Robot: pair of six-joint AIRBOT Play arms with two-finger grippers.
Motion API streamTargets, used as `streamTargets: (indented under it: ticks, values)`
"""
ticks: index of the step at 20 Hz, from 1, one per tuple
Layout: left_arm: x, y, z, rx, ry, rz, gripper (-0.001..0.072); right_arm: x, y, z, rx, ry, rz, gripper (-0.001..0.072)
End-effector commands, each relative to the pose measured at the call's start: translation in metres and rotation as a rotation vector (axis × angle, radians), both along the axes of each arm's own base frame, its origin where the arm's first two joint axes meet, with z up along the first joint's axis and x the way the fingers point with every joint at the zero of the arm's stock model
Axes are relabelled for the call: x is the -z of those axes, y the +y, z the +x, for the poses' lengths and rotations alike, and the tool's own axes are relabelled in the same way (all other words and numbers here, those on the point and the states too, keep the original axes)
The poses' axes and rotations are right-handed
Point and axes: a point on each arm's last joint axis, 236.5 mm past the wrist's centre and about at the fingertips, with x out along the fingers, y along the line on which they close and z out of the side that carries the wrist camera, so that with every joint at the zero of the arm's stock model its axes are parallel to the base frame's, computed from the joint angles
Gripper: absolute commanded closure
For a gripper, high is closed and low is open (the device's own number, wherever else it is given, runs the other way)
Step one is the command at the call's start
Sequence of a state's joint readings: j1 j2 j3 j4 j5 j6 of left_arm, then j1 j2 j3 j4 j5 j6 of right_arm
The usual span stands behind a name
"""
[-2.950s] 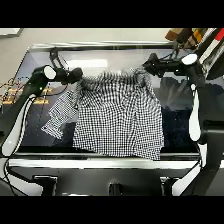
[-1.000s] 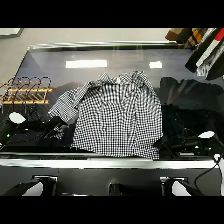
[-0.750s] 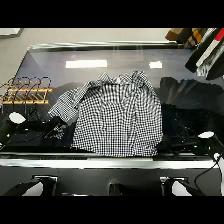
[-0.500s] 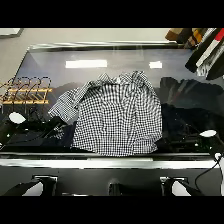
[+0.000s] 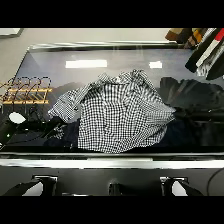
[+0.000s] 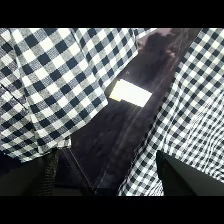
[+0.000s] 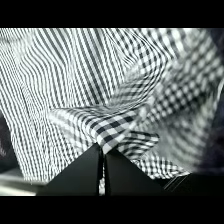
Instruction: Fold the clothes and pants, and hang the long-sleeved shirts on hangers.
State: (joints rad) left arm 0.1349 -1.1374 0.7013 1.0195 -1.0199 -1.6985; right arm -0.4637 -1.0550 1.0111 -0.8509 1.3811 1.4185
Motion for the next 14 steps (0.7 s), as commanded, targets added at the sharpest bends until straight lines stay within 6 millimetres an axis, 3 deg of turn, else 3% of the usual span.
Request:
streamTargets:
  ticks: [1, 3, 5, 7, 9, 11, 12, 14]
  values:
    - [0.000, 0.000, 0.000, -0.001, -0.001, 0.001, -0.0013, -0.038, -0.017, 0.006, 0.027, -0.042, -0.089, 0.0681]
    - [0.000, 0.000, 0.000, 0.000, 0.000, 0.001, -0.0013, -0.030, -0.036, 0.005, 0.054, -0.020, -0.174, 0.0681]
    - [0.000, 0.000, 0.000, 0.000, 0.000, 0.001, -0.0013, -0.013, -0.085, 0.001, 0.146, 0.031, -0.368, 0.0681]
    - [0.000, 0.000, 0.000, 0.000, 0.001, 0.001, -0.0013, -0.003, -0.148, -0.010, 0.271, 0.107, -0.595, 0.0680]
    - [0.000, 0.000, 0.000, 0.000, 0.000, 0.001, -0.0013, 0.004, -0.186, -0.015, 0.309, 0.155, -0.738, 0.0680]
    - [0.000, 0.000, 0.000, 0.000, 0.000, 0.001, -0.0013, 0.024, -0.190, -0.007, 0.299, 0.191, -0.725, 0.0673]
    - [0.000, 0.000, 0.000, 0.000, 0.001, 0.000, -0.0013, 0.041, -0.184, -0.005, 0.283, 0.229, -0.681, 0.0599]
    - [0.000, 0.000, 0.000, 0.000, 0.002, 0.000, -0.0013, 0.073, -0.164, -0.007, 0.233, 0.322, -0.570, 0.0299]
